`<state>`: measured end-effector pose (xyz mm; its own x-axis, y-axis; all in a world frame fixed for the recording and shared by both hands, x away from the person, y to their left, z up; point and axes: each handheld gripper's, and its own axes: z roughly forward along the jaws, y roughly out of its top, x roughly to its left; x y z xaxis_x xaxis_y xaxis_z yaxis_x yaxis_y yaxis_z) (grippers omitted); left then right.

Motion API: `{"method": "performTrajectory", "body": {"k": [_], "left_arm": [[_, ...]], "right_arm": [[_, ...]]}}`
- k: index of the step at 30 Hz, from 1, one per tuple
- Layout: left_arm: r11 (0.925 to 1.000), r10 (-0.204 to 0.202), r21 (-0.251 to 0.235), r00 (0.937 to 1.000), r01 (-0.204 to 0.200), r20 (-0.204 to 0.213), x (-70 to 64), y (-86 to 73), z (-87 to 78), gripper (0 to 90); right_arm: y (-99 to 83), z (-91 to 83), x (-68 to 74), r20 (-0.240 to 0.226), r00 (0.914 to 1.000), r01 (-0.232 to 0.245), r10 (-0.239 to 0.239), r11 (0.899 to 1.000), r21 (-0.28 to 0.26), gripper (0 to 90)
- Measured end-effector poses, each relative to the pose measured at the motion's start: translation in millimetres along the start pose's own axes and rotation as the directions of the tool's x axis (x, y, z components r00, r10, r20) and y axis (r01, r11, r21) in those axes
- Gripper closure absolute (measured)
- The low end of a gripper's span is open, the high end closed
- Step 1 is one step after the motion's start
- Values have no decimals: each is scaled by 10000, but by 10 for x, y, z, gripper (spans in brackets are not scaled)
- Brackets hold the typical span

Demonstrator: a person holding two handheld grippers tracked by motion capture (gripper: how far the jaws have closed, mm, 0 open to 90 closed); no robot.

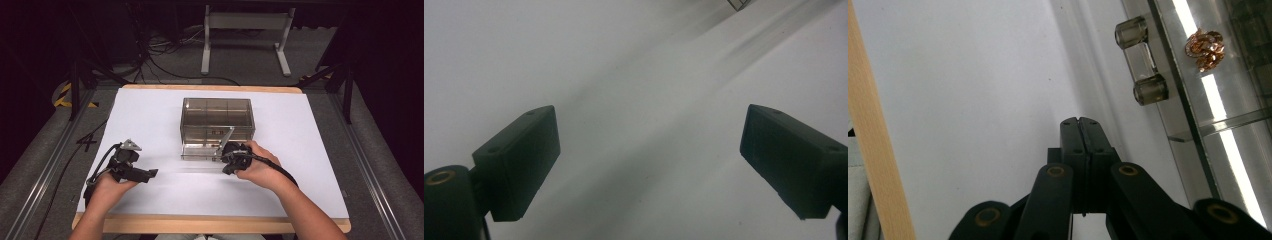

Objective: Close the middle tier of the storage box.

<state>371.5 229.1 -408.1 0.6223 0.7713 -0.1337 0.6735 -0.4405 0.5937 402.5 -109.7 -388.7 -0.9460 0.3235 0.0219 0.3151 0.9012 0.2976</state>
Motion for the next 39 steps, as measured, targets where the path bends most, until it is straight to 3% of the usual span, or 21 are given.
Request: {"method": "performTrajectory", "body": {"k": [10, 17, 39], "left_arm": [[10000, 54, -21, 10000, -54, -37, 2, 2, -6, 98], [10000, 50, -12, 10000, -50, -35, 4, 1, -5, 98], [10000, 22, -12, 10000, -22, -8, -2, 1, -6, 98]], "right_arm": [[0, 80, -43, 15, 10000, -49, 49, 9999, 125, 900], [17, 111, -89, 303, 9994, -156, 154, 9999, 67, 900], [66, -3, -174, 898, 9946, -485, 527, 9976, -488, 900]]}}
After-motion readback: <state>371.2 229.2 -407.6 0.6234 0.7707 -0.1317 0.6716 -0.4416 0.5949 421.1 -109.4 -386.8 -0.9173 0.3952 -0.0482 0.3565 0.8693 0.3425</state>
